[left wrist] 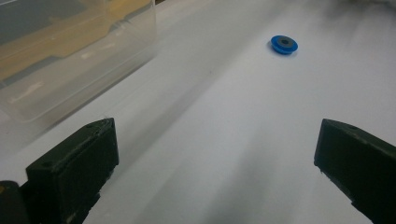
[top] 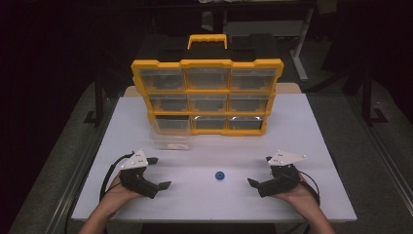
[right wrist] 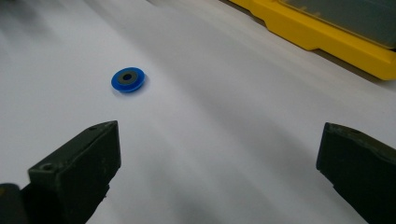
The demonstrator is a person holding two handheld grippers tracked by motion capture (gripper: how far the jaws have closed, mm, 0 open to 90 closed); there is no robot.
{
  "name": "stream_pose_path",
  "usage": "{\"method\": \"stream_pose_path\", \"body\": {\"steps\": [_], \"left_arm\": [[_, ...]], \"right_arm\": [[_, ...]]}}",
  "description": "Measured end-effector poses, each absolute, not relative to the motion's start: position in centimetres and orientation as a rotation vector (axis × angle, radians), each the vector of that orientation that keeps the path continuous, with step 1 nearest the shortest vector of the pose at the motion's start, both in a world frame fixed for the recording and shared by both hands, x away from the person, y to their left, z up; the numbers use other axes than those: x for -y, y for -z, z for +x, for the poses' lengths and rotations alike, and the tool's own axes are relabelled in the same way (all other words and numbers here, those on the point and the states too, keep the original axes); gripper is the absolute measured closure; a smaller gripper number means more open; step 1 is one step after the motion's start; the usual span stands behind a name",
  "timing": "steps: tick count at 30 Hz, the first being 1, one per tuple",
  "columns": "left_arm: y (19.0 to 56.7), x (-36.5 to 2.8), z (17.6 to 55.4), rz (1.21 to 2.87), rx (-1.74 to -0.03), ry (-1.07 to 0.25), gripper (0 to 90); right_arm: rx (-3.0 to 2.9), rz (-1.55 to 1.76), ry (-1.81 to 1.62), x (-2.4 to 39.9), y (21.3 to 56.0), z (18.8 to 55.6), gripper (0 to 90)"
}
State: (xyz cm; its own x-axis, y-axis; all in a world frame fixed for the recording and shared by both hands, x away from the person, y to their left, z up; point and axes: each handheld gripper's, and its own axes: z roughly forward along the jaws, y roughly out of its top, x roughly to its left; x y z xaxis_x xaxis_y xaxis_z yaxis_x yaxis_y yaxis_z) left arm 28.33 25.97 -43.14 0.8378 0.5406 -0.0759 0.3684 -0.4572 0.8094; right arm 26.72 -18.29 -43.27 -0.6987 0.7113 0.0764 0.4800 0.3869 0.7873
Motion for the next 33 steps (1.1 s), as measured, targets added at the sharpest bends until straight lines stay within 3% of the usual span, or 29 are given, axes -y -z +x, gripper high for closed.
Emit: {"method": "stream_pose_path", "body": {"steps": [33], "left_arm": [[43.4,-25.6,28.5,2.122,-0.667,-0.216,0.0]], "right_arm": [[-2.419,0.988,-1.232,16.7,42.3,28.8,0.0]]}}
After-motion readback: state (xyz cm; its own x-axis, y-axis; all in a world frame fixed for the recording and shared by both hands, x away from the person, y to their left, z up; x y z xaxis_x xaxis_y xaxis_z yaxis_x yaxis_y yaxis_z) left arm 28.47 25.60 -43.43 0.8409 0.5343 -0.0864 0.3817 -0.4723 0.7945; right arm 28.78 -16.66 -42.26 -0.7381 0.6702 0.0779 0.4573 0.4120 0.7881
